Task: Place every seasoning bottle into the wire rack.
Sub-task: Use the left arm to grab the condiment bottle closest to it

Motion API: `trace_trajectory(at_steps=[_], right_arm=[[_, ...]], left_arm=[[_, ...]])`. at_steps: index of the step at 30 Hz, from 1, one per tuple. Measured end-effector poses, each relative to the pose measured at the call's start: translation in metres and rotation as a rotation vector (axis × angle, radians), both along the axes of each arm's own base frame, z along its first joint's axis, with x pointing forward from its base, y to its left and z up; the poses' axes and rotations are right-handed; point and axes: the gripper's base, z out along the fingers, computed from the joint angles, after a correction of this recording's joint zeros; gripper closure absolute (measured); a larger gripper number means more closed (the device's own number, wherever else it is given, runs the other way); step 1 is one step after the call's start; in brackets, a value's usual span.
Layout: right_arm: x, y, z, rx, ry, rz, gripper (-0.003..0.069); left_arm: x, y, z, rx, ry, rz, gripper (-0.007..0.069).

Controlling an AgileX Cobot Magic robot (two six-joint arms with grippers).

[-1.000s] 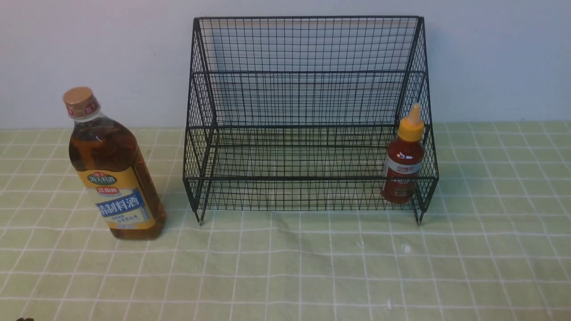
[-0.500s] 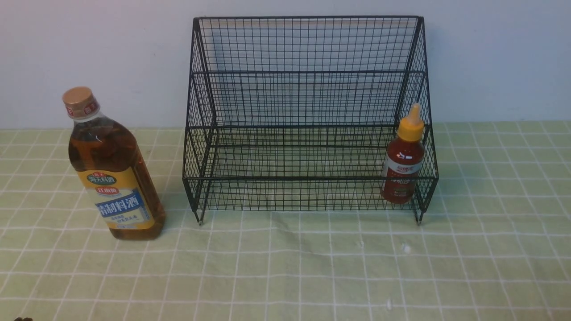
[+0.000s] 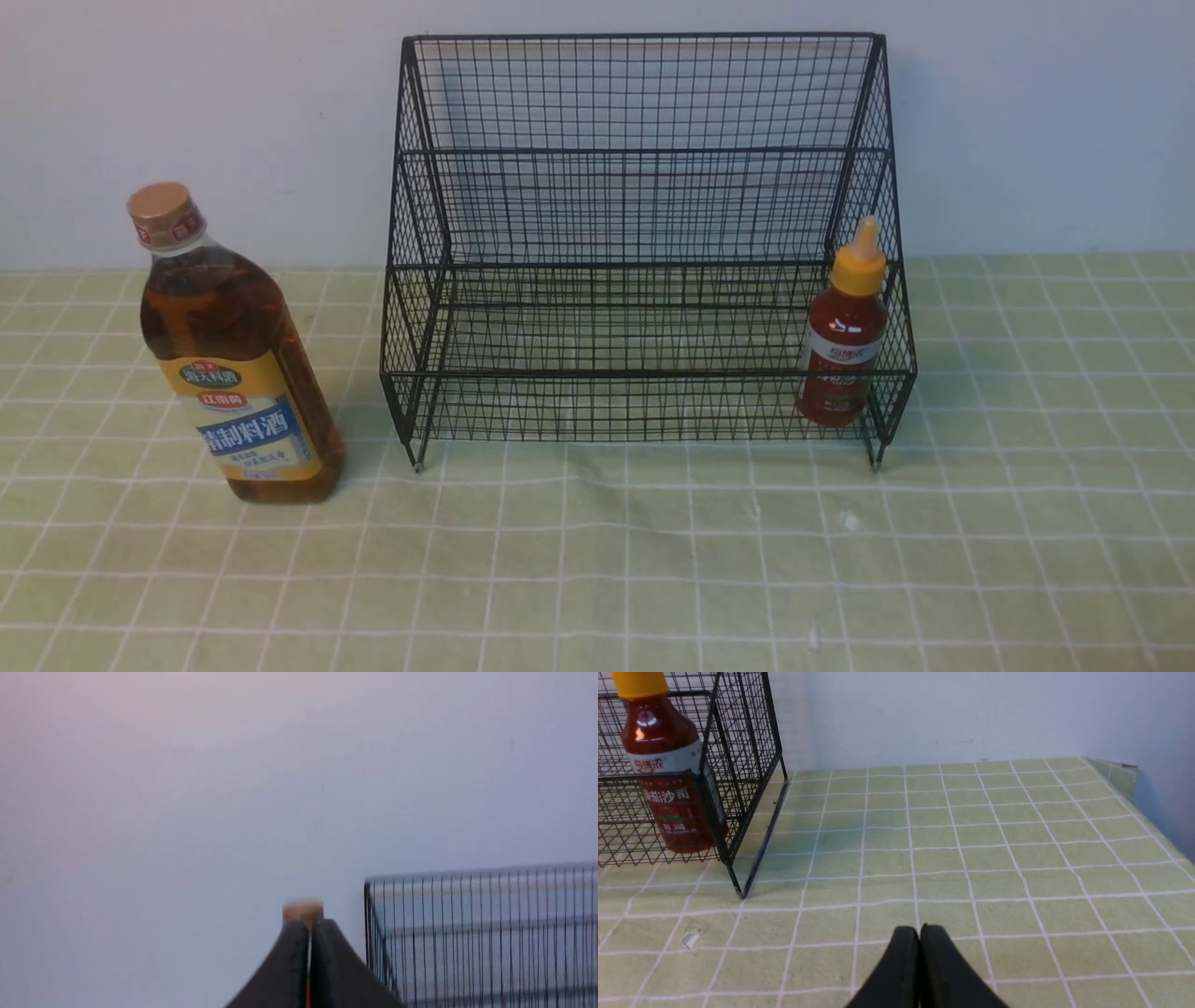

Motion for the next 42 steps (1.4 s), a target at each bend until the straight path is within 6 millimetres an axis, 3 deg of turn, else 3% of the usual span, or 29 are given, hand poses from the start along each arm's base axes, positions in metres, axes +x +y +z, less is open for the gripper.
trace_trajectory(at_steps=[4,11,14,16,19,20,21,22,27,31,35,36,37,39,42], right_arm=[[0.0,0.0,0.0,0.0,0.0,0.0,0.0673],[0.0,0.0,0.0,0.0,0.0,0.0,0.0673],[0.0,0.0,0.0,0.0,0.0,0.0,0.0673],[0.0,0.0,0.0,0.0,0.0,0.0,0.0673],[0.0,0.0,0.0,0.0,0.0,0.0,0.0673],[0.0,0.0,0.0,0.0,0.0,0.0,0.0673],[0.0,0.0,0.0,0.0,0.0,0.0,0.0673],[0.0,0.0,0.0,0.0,0.0,0.0,0.0673],[0.0,0.0,0.0,0.0,0.0,0.0,0.0673],[0.0,0.0,0.0,0.0,0.0,0.0,0.0673],[0.0,0.0,0.0,0.0,0.0,0.0,0.0673],[0.0,0.0,0.0,0.0,0.0,0.0,0.0673],[0.0,0.0,0.0,0.0,0.0,0.0,0.0673],[0.0,0.0,0.0,0.0,0.0,0.0,0.0673],[0.0,0.0,0.0,0.0,0.0,0.0,0.0673]], left_arm=[[0.003,-0.001,0.014,-0.031,-0.04,-0.021,0.0631],[0.045,-0.003,0.051,-0.033,0.149,-0.021,0.0564],[0.08,-0.005,0.073,-0.049,0.228,-0.027,0.0453],[0.093,-0.006,0.075,-0.056,0.264,-0.029,0.0412],[0.13,-0.008,0.082,-0.077,0.34,-0.033,0.0248],[0.132,-0.008,0.082,-0.078,0.343,-0.033,0.0239],[0.15,-0.009,0.083,-0.079,0.377,-0.033,0.0153],[0.157,-0.01,0.082,-0.079,0.39,-0.032,0.0123],[0.194,-0.012,0.073,-0.076,0.47,-0.028,0.0021],[0.212,-0.013,0.056,-0.074,0.535,-0.026,0.0022],[0.227,-0.014,0.036,-0.073,0.582,-0.026,0.0075],[0.232,-0.014,0.03,-0.072,0.595,-0.026,0.0123],[0.232,-0.014,0.03,-0.072,0.595,-0.026,0.0123],[0.236,-0.014,0.023,-0.075,0.608,-0.025,0.0277],[0.237,-0.014,0.023,-0.077,0.607,-0.025,0.0319]])
